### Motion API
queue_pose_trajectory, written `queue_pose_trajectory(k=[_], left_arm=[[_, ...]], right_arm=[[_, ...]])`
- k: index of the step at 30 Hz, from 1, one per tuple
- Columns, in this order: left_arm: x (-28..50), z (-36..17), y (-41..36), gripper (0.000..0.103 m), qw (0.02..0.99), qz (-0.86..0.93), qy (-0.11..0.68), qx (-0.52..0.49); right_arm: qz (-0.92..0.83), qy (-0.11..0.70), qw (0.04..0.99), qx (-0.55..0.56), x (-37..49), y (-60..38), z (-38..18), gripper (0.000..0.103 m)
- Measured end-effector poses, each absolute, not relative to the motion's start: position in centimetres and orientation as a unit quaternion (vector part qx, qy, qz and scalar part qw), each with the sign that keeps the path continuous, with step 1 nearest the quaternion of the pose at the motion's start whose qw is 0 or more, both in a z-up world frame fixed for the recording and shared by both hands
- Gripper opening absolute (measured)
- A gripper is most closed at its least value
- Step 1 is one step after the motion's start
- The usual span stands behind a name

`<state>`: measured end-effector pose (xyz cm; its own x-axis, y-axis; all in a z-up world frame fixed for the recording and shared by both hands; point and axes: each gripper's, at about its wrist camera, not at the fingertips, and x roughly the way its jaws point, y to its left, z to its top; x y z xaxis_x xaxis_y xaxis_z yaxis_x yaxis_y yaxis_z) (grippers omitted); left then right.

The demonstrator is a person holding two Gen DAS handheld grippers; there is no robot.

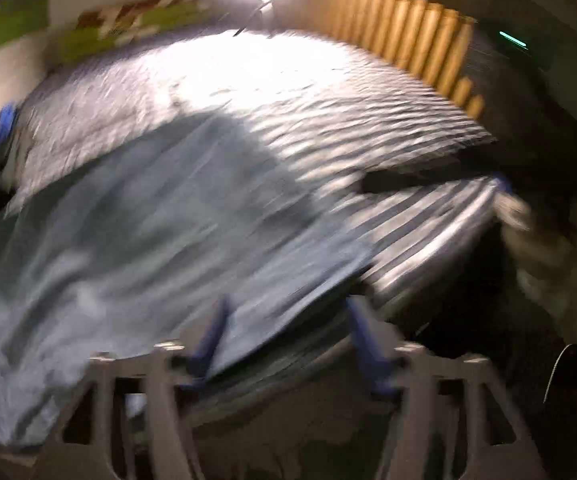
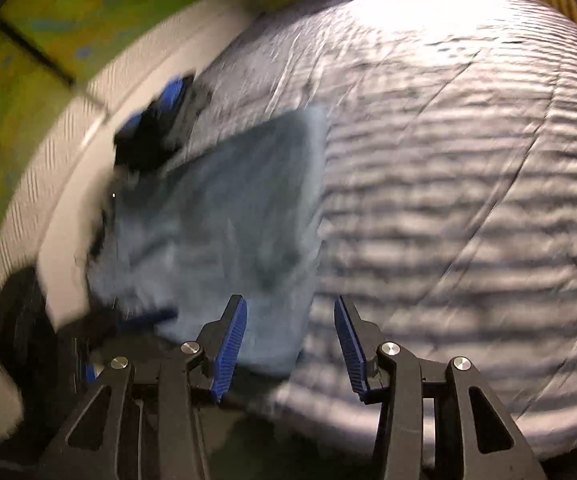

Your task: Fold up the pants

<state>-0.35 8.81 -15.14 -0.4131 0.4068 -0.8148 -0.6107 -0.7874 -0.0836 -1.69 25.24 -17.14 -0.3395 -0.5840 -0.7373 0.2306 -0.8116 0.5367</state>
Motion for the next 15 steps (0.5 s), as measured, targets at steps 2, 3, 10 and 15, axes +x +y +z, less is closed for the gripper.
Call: queue_pose_trajectory(k=[2, 3, 10, 15], left_arm=[[-0.4, -15.2, 11.9, 0.079, 0.316, 0.826, 0.128, -0.448], [-0.8, -15.6, 13.2, 0.079, 0.314, 0.823, 0.134, -0.454], [-3.4, -19.6, 16.7, 0.061, 0.266, 0.817, 0.160, -0.485], [-3.9, -18.9, 16.0, 0.023, 0.284, 0.813, 0.137, -0.489]], right_arm=[[-0.804, -0.190, 0.244, 0.507, -3.7, 26.3, -16.6, 0.042], [-0.804, -0.194, 0.245, 0.506, -4.9, 26.6, -16.5, 0.042], [-0.768, -0.247, 0.272, 0.525, -12.0, 25.8, -18.6, 0.044], [-0.738, -0.252, 0.282, 0.560, -14.8, 23.0, -21.6, 0.044]])
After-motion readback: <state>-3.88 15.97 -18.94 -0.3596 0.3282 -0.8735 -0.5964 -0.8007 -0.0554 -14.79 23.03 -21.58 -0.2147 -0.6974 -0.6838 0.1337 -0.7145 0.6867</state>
